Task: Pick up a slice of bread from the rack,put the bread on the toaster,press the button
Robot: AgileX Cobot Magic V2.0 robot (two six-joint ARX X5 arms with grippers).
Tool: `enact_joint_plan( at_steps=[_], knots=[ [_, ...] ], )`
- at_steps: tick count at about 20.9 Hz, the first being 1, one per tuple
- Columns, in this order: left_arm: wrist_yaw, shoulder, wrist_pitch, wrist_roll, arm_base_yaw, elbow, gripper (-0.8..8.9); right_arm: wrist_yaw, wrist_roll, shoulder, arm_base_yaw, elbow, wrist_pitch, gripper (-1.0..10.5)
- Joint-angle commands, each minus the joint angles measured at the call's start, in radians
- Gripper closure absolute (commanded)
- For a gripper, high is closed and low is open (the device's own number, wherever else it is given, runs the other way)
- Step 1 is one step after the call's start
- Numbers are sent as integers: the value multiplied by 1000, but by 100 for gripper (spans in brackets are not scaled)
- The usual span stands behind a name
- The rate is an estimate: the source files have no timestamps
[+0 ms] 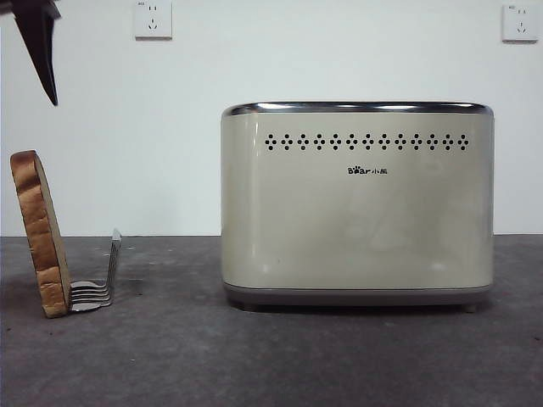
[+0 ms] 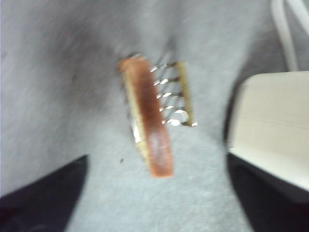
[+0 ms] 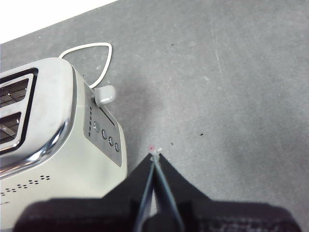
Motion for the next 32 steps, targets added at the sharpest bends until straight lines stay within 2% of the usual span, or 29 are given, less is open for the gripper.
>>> enact_joint_plan(
  at_steps=[1,6,12,13,15,16,19,21,24,26,30,32],
  knots=[
    [-17,24,-6,-30,-16,-4,148,-3,-11,0,0,5,11,946],
    [-95,64,1,-76,-66,-4,149,-3,-12,2,0,5,33,946],
    [-98,125,58,-180,-119,-4,158,-3,-12,2,0,5,26,946],
    [-106,130,70,-187,-125,-4,177,-3,-12,2,0,5,21,946],
    [-147,132,70,-197,-131,-4,354,-2,-12,2,0,5,1,946],
    [-161,132,69,-197,-130,-4,410,-2,-12,2,0,5,-10,946],
    [-172,132,69,-197,-130,-4,429,-2,-12,2,0,5,-21,946],
    [-171,137,63,-196,-131,-4,513,-1,-12,2,0,5,-20,946],
    [-173,142,64,-193,-144,-4,518,2,-12,2,0,5,-20,946],
    [-178,142,61,-192,-145,-4,599,2,-12,2,0,5,-21,946],
    [-201,142,61,-192,-146,-4,603,2,-12,2,0,5,-27,946],
    [-211,142,47,-192,-146,-4,703,2,-12,2,0,5,-40,946]
  ],
)
